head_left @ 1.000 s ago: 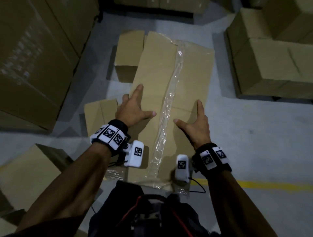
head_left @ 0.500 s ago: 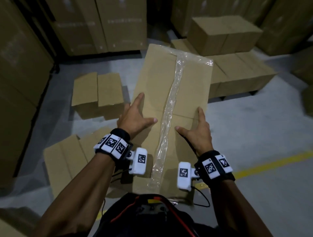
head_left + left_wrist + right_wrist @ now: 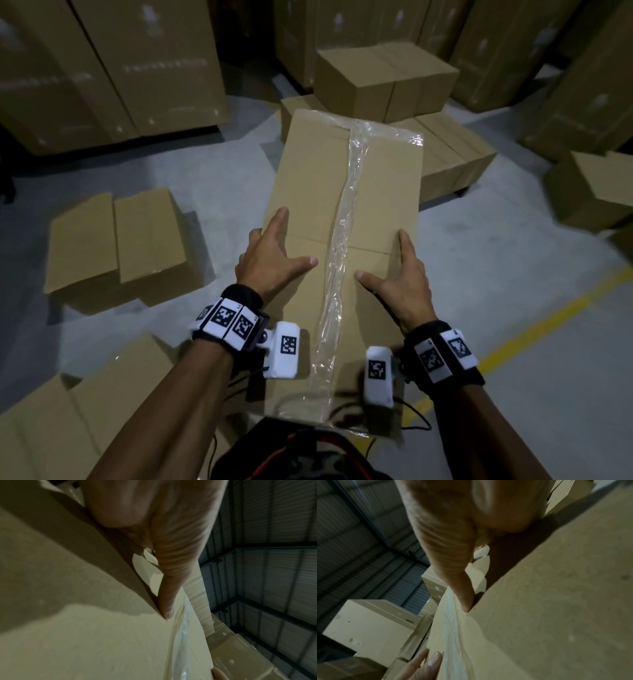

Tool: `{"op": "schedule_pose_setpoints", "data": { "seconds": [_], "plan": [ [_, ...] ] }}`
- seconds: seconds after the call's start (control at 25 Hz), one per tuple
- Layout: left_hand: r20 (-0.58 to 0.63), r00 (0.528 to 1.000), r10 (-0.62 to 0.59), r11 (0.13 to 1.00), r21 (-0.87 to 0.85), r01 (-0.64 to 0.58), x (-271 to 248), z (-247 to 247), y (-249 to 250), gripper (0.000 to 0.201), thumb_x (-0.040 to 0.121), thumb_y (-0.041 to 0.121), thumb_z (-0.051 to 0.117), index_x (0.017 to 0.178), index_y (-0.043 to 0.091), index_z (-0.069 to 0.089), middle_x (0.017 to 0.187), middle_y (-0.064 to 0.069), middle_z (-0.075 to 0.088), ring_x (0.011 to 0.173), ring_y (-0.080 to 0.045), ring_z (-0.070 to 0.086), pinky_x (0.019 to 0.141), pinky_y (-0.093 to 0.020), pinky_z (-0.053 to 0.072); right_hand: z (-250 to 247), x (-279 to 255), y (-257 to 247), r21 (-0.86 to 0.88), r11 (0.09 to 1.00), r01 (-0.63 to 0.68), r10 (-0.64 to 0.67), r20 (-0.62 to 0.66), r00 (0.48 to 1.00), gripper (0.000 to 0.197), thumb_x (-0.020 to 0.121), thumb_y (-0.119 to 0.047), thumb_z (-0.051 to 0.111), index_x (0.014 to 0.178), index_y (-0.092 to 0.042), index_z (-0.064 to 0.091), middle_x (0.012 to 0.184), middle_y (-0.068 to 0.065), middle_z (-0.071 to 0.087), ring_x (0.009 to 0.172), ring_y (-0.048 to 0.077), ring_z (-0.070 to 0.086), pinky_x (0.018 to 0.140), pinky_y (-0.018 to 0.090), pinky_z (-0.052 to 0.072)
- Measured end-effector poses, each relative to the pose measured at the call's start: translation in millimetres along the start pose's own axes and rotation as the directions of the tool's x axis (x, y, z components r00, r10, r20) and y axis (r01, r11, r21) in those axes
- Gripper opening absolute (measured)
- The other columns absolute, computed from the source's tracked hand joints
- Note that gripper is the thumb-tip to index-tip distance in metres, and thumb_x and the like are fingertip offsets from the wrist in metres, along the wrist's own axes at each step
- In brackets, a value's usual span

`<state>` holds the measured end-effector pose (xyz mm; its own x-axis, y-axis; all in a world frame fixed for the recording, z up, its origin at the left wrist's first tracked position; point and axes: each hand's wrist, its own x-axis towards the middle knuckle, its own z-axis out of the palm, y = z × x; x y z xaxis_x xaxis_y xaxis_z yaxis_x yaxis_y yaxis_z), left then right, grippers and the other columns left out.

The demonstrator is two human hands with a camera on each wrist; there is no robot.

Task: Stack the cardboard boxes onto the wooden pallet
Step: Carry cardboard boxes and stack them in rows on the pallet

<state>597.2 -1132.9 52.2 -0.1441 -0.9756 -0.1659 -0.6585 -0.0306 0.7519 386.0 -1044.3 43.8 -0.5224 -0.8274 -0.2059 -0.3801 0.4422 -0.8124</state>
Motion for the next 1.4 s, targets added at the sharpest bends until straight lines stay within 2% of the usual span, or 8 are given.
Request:
{"op": "schedule_pose_setpoints", "data": {
  "seconds": [0.2, 0.36, 0.56, 0.76, 0.96, 1.08, 1.2, 1.4],
  "plan": [
    [0.037, 0.999, 0.021, 0.999, 0.029, -0.023, 118.1, 11.7, 36.4, 0.103, 0.071, 0.056, 0.079, 0.149, 0.055, 0.012, 0.150, -0.004, 0.034, 0.126, -0.035, 0.049, 0.102, -0.045, 0.043, -0.9, 108.6, -33.6, -0.043, 0.998, -0.042, 0.042, -0.020, 0.999, 0.112, 0.073, -0.046, 0.084, 0.157, -0.042, 0.009, 0.152, 0.010, 0.033, 0.139, 0.032, 0.036, 0.115, 0.051, 0.032],
    [0.052, 0.998, 0.038, 0.999, 0.034, -0.040, 190.8, 19.8, 67.6, 0.104, 0.071, 0.056, 0.080, 0.150, 0.054, 0.013, 0.149, -0.006, 0.035, 0.125, -0.034, 0.050, 0.100, -0.042, 0.042, -9.5, 181.9, -55.7, -0.042, 0.998, -0.052, 0.051, -0.034, 0.998, 0.112, 0.074, -0.044, 0.085, 0.157, -0.041, 0.009, 0.153, 0.009, 0.033, 0.139, 0.032, 0.037, 0.112, 0.045, 0.033],
    [0.036, 0.999, 0.026, 0.999, 0.040, -0.027, 274.2, 45.5, 97.4, 0.104, 0.071, 0.056, 0.080, 0.150, 0.053, 0.013, 0.150, -0.005, 0.035, 0.127, -0.034, 0.049, 0.100, -0.043, 0.041, -17.7, 277.9, -62.4, -0.037, 0.999, -0.039, 0.038, -0.011, 0.999, 0.113, 0.074, -0.046, 0.084, 0.157, -0.042, 0.009, 0.152, 0.012, 0.033, 0.138, 0.033, 0.037, 0.111, 0.045, 0.034],
    [-0.006, 1.000, -0.026, 0.998, 0.051, 0.027, 363.9, 86.8, 133.0, 0.102, 0.072, 0.056, 0.080, 0.150, 0.052, 0.015, 0.149, -0.006, 0.036, 0.127, -0.034, 0.048, 0.103, -0.045, 0.042, -30.6, 398.8, -59.1, -0.010, 1.000, -0.015, 0.016, 0.066, 0.998, 0.114, 0.072, -0.043, 0.086, 0.156, -0.044, 0.010, 0.157, 0.012, 0.030, 0.142, 0.033, 0.033, 0.115, 0.046, 0.032],
    [-0.065, 0.991, -0.114, 0.993, 0.023, 0.115, 444.2, 112.0, 177.6, 0.102, 0.072, 0.057, 0.079, 0.151, 0.051, 0.015, 0.150, -0.006, 0.034, 0.129, -0.035, 0.047, 0.105, -0.046, 0.041, -51.4, 514.8, -76.6, 0.045, 0.998, 0.048, -0.056, 0.193, 0.980, 0.115, 0.072, -0.037, 0.088, 0.157, -0.043, 0.011, 0.163, 0.001, 0.025, 0.147, 0.026, 0.026, 0.118, 0.044, 0.028],
    [-0.095, 0.982, -0.160, 0.987, 0.008, 0.162, 479.8, 116.3, 191.6, 0.102, 0.073, 0.056, 0.079, 0.152, 0.049, 0.014, 0.150, -0.007, 0.034, 0.128, -0.036, 0.047, 0.104, -0.045, 0.041, -54.7, 567.0, -93.0, 0.030, 0.996, 0.080, -0.085, 0.237, 0.968, 0.114, 0.072, -0.033, 0.088, 0.157, -0.042, 0.012, 0.163, 0.002, 0.023, 0.149, 0.025, 0.021, 0.119, 0.049, 0.027],
    [-0.116, 0.975, -0.191, 0.982, -0.016, 0.191, 519.1, 118.0, 200.4, 0.102, 0.074, 0.054, 0.079, 0.153, 0.048, 0.015, 0.151, -0.007, 0.033, 0.128, -0.035, 0.047, 0.104, -0.044, 0.041, -48.3, 617.4, -106.6, -0.018, 0.994, 0.112, -0.103, 0.265, 0.959, 0.114, 0.071, -0.037, 0.088, 0.157, -0.042, 0.012, 0.162, 0.001, 0.025, 0.149, 0.025, 0.022, 0.119, 0.051, 0.028],
    [-0.105, 0.958, -0.266, 0.963, -0.070, 0.259, 598.6, 120.5, 195.1, 0.101, 0.077, 0.050, 0.079, 0.154, 0.045, 0.014, 0.151, -0.009, 0.032, 0.129, -0.035, 0.046, 0.104, -0.043, 0.039, -18.1, 706.4, -129.4, -0.050, 0.992, 0.114, -0.091, 0.335, 0.938, 0.116, 0.069, -0.036, 0.090, 0.157, -0.039, 0.014, 0.162, 0.001, 0.026, 0.148, 0.024, 0.026, 0.116, 0.041, 0.028]
  ]
}}
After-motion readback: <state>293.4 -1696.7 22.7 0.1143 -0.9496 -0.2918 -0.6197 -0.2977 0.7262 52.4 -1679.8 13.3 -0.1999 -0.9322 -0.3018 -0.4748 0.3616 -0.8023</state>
